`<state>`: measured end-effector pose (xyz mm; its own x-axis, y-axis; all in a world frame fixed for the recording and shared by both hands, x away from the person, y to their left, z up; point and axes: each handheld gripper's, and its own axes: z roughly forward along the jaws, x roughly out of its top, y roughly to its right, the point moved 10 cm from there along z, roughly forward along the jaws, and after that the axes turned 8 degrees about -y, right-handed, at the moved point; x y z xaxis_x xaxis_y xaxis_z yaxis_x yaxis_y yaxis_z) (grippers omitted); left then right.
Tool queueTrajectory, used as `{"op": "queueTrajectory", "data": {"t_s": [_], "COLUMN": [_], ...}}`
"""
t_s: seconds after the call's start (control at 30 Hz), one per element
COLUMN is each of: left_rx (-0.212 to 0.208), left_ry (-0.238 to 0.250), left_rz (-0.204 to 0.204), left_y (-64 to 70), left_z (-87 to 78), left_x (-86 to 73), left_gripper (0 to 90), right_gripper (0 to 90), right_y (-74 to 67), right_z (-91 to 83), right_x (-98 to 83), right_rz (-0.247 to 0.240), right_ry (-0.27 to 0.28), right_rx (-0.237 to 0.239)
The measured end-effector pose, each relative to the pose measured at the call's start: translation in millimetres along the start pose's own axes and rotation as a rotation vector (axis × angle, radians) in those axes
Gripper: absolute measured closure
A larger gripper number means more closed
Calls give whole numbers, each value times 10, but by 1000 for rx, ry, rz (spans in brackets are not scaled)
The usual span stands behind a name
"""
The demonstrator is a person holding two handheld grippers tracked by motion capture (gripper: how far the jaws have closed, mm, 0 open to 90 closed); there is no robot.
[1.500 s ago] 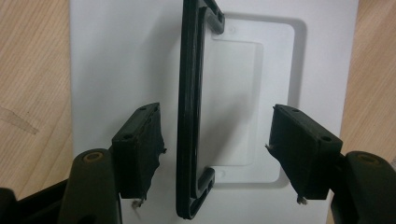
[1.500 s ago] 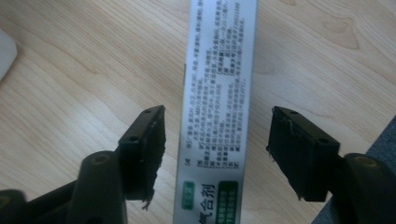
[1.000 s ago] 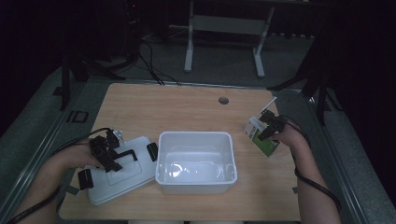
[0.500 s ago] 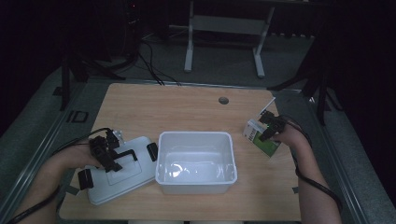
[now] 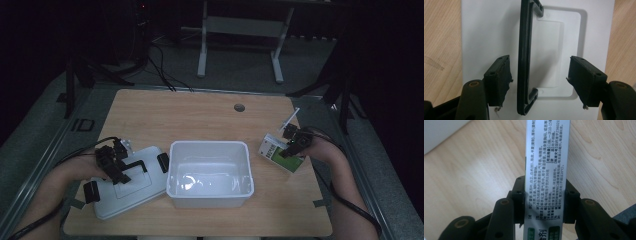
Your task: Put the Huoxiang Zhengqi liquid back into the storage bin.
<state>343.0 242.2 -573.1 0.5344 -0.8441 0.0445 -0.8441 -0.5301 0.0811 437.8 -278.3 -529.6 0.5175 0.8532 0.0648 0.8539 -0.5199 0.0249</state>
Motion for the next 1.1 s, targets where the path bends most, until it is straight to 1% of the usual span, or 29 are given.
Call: {"op": "queueTrajectory", "data": {"t_s": [0.07, 0.13, 0.17, 0.23, 0.3, 0.37, 0.43, 0.47, 0.5, 0.6, 0.67, 0.77, 0.87, 0.9, 0.93, 1.0, 1.03, 1.07, 1.1], "left_rx": [-1, 2, 2, 3, 4, 5, 8, 6, 7, 7, 4, 9, 13, 12, 14, 15, 17, 18, 18], "left_ry": [-2, -3, -2, -3, -2, -2, -6, -9, -12, -13, -10, -5, -5, -4, -4, -7, -8, -9, -9], "left_rz": [-2, -2, -1, 2, 8, 8, 7, 7, 6, 5, 1, 4, 7, 8, 9, 9, 9, 7, 7], "left_y": [2, 0, 1, 6, 5, 2, 0, 1, 4, 6, 11, 7, 13, 17, 16, 15, 13, 13, 13], "left_z": [2, 0, -4, -10, -15, -15, -12, -11, -8, -8, -14, -35, -48, -49, -50, -50, -51, -51, -51], "left_x": [0, 5, 11, 18, 26, 28, 25, 21, 17, 13, 15, 19, 25, 28, 28, 25, 24, 22, 22], "left_gripper": [347, 348, 348, 347, 348, 348, 347, 348, 348, 347, 347, 348, 347, 348, 347, 347, 348, 347, 348], "right_gripper": [634, 634, 634, 634, 635, 635, 635, 635, 635, 635, 635, 635, 635, 635, 635, 635, 635, 635, 635], "right_y": [-36, -53, -93, -149, -187, -252, -305, -349, -373, -497, -573, -691, -840, -876, -931, -1010, -1065, -1109, -1109], "right_z": [-60, -92, -152, -225, -297, -404, -486, -547, -586, -754, -842, -978, -1109, -1134, -1168, -1201, -1220, -1232, -1232], "right_x": [-24, -34, -51, -58, -48, -37, -11, 5, 17, 81, 114, 189, 272, 295, 332, 373, 406, 432, 432], "right_rz": [-22, -32, -56, -86, -106, -130, -141, -164, -176, -229, -241, -270, -299, -305, -324, -347, -371, -382, -382], "right_ry": [9, 10, 5, 3, 10, 8, 17, 19, 23, 47, 52, 75, 108, 116, 125, 124, 122, 120, 120], "right_rx": [0, -5, -16, -17, -24, -31, -41, -48, -51, -60, -61, -64, -42, -37, -36, -39, -43, -43, -43]}}
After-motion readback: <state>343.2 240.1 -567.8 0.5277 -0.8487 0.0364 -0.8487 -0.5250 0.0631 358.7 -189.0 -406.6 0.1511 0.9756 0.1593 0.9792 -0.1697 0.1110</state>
